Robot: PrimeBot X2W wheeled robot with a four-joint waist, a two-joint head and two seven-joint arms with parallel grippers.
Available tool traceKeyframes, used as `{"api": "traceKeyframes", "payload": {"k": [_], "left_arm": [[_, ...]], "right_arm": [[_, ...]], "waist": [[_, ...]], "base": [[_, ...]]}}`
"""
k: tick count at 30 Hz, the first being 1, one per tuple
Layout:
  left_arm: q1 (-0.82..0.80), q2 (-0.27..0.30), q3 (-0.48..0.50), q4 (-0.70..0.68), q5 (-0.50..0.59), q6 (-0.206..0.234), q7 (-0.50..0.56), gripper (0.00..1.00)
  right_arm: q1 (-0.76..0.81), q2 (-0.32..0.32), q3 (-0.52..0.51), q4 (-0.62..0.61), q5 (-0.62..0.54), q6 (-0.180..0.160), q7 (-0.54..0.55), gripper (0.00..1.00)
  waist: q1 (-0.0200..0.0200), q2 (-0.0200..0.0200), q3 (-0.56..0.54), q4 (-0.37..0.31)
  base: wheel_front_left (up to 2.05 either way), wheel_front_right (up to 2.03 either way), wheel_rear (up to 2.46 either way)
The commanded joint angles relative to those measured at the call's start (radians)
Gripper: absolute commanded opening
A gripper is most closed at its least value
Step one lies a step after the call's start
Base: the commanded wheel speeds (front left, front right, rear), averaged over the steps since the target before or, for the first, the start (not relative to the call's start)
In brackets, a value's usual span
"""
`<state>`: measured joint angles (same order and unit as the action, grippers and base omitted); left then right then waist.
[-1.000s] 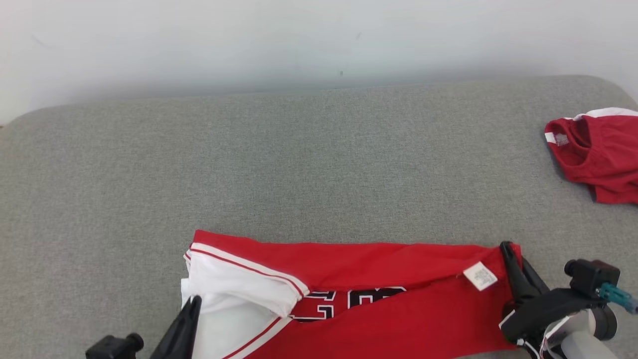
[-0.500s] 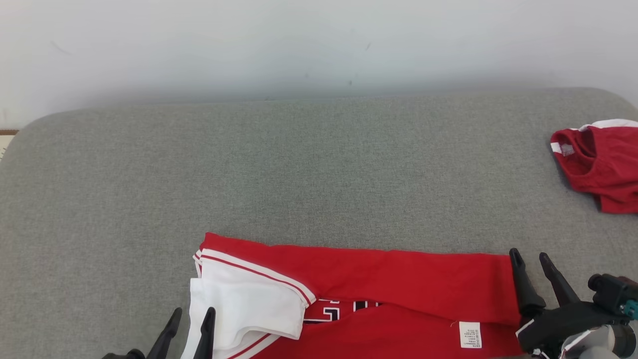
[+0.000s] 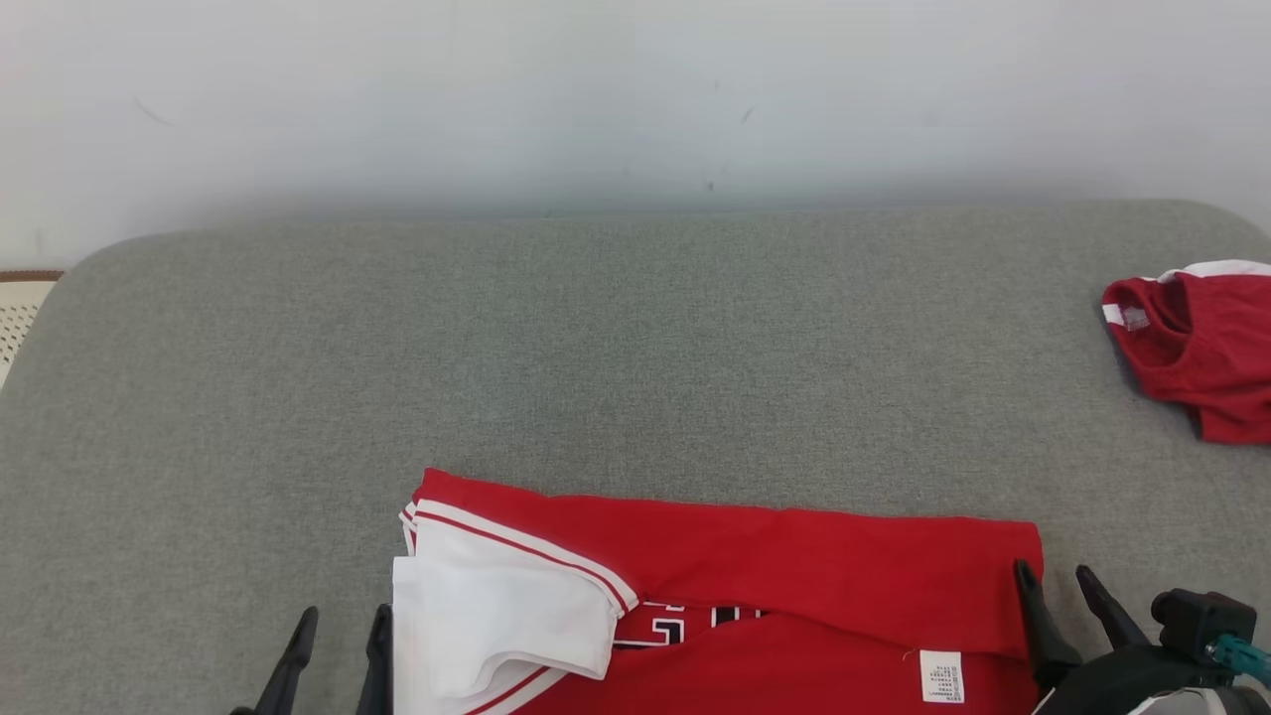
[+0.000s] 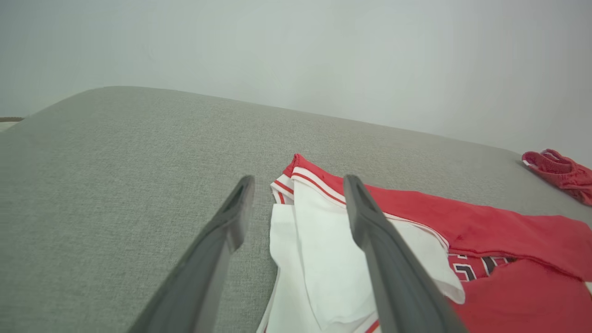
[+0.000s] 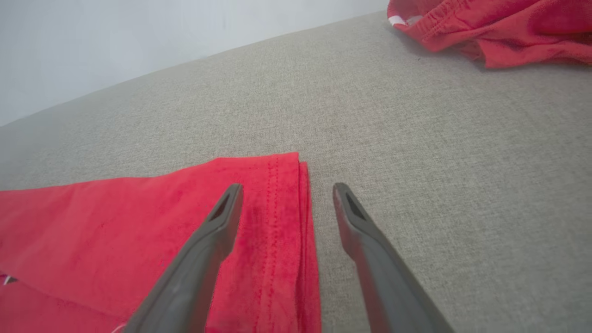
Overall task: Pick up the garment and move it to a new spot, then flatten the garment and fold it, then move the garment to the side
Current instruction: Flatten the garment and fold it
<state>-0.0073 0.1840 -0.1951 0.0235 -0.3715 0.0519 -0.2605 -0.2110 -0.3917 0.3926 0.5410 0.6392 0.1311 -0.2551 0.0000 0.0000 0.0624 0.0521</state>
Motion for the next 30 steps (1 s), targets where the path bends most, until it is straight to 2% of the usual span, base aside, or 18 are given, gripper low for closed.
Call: {"api": "traceKeyframes", "payload": {"k": [1,8,16,17,19,20,21,25,30], "left_arm": [[0.022,-0.007,0.021,-0.007,0.026,0.001,-0.004,1.0],[0.039,-0.056,0.089,-0.013,0.074,-0.024,-0.004,1.0],[0.033,-0.09,0.14,-0.023,0.102,-0.041,-0.004,1.0],[0.032,-0.094,0.147,-0.022,0.106,-0.045,-0.004,1.0],[0.032,-0.102,0.159,-0.018,0.115,-0.05,-0.004,1.0],[0.031,-0.104,0.165,-0.015,0.118,-0.053,-0.004,1.0],[0.031,-0.107,0.171,-0.013,0.122,-0.058,-0.004,1.0],[0.03,-0.116,0.193,-0.003,0.132,-0.069,-0.004,1.0],[0.042,-0.124,0.216,0.001,0.14,-0.077,-0.004,1.0]], "right_arm": [[-0.003,0.008,-0.005,0.017,-0.02,-0.001,0.007,1.0],[-0.013,0.042,-0.019,0.084,-0.061,-0.001,0.049,1.0],[-0.013,0.06,-0.009,0.117,-0.043,-0.001,0.091,1.0],[-0.015,0.061,-0.008,0.121,-0.041,-0.001,0.091,0.96],[-0.017,0.067,-0.002,0.129,-0.038,-0.001,0.097,0.37],[-0.019,0.072,0.002,0.13,-0.036,0.0,0.095,0.11],[-0.021,0.075,0.005,0.13,-0.031,0.0,0.092,0.0],[-0.037,0.066,0.004,0.133,-0.026,-0.001,0.065,0.0],[-0.062,0.024,-0.013,0.14,-0.033,-0.001,0.043,0.0]], "waist": [[0.0,0.0,-0.003,0.0],[0.0,0.0,-0.006,0.006],[0.0,0.0,0.003,0.015],[0.0,0.0,0.004,0.015],[0.0,0.0,0.004,0.016],[0.0,0.0,0.003,0.016],[0.0,0.0,0.003,0.017],[0.0,0.0,-0.002,0.015],[0.0,0.0,-0.012,0.004]], "base": [[0.0,0.0,0.0],[0.0,0.0,0.0],[0.0,0.0,0.0],[0.0,0.0,0.0],[0.0,0.0,0.0],[0.0,0.0,0.0],[0.0,0.0,0.0],[0.0,0.0,0.0],[0.0,0.0,0.0]]}}
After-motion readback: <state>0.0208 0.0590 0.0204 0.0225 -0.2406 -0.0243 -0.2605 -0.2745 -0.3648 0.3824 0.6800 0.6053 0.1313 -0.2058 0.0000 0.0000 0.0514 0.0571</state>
